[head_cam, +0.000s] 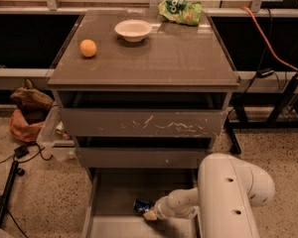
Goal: Place pepsi can into bottom drawer
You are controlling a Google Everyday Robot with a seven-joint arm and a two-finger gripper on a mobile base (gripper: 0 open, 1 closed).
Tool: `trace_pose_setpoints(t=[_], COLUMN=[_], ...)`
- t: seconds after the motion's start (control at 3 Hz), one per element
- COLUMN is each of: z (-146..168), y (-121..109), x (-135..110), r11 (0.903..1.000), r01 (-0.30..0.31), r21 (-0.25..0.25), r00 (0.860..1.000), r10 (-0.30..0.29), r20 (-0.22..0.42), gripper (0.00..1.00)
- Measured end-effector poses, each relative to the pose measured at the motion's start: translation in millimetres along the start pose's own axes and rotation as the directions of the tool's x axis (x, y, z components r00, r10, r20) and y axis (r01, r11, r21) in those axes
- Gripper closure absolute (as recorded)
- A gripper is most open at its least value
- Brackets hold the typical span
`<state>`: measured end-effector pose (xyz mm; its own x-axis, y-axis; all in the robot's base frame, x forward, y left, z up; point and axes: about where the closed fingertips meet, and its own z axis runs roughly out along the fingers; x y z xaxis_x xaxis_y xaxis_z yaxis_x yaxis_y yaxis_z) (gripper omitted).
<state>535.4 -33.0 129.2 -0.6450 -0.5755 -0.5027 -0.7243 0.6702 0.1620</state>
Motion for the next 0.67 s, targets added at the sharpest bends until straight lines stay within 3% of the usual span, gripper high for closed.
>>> trace_pose_setpoints(t=[0.33,0.67], z=[0.0,0.1], y=[0.0,0.1], x=[0.0,0.0], r11=[1.0,1.0], r01=[0.0,0.0], r21=[0.0,0.0], r00=[1.0,1.0], r10=[0.0,0.0], r20=[0.0,0.0], gripper=[0.13,0.0])
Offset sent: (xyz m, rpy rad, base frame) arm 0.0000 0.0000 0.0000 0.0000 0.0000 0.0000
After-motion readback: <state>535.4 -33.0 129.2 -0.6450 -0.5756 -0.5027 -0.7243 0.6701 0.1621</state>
